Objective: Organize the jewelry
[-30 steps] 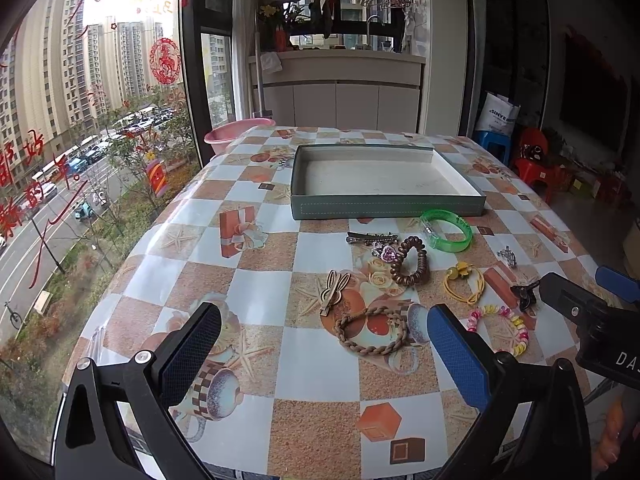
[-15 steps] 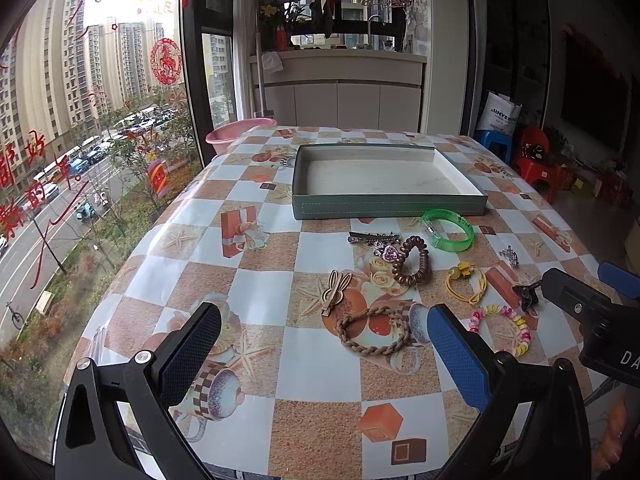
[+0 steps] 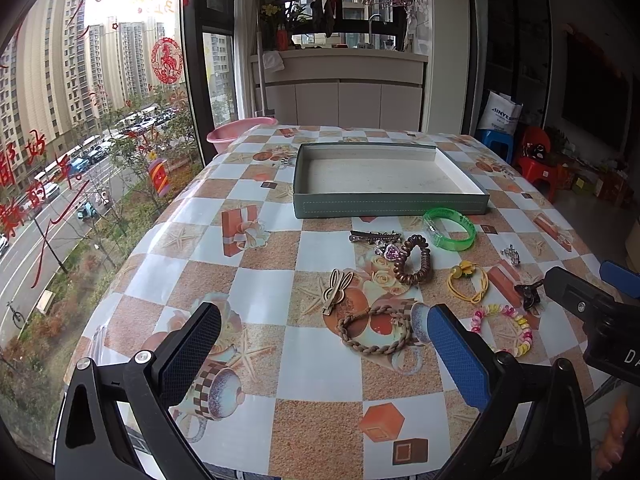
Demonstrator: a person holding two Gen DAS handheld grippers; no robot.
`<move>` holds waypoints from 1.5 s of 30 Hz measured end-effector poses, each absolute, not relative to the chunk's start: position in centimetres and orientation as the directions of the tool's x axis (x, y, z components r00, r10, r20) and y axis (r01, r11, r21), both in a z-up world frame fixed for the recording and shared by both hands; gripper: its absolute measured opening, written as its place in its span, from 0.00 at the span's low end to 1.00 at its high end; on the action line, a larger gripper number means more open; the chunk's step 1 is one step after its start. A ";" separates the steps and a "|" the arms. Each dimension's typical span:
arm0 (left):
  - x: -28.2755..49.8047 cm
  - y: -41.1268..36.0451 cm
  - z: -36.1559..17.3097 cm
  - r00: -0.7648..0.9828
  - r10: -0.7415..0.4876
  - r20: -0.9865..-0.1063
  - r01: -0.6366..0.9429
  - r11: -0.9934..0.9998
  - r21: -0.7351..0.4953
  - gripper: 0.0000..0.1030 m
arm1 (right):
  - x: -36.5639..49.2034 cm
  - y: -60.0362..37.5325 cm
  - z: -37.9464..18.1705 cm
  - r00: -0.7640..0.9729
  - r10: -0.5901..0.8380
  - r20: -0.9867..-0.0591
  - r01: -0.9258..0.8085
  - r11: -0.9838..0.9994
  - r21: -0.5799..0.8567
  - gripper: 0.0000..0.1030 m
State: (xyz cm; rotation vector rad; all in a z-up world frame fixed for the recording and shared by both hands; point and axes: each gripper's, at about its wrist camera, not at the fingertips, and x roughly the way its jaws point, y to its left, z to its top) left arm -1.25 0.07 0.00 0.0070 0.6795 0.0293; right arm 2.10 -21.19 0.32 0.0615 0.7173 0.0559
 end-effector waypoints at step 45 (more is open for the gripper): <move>-1.2 0.5 -0.8 0.768 0.038 -0.639 -0.034 0.999 0.018 1.00 | 2.2 -20.9 0.3 0.753 0.070 -0.654 -0.033 0.997 0.070 1.00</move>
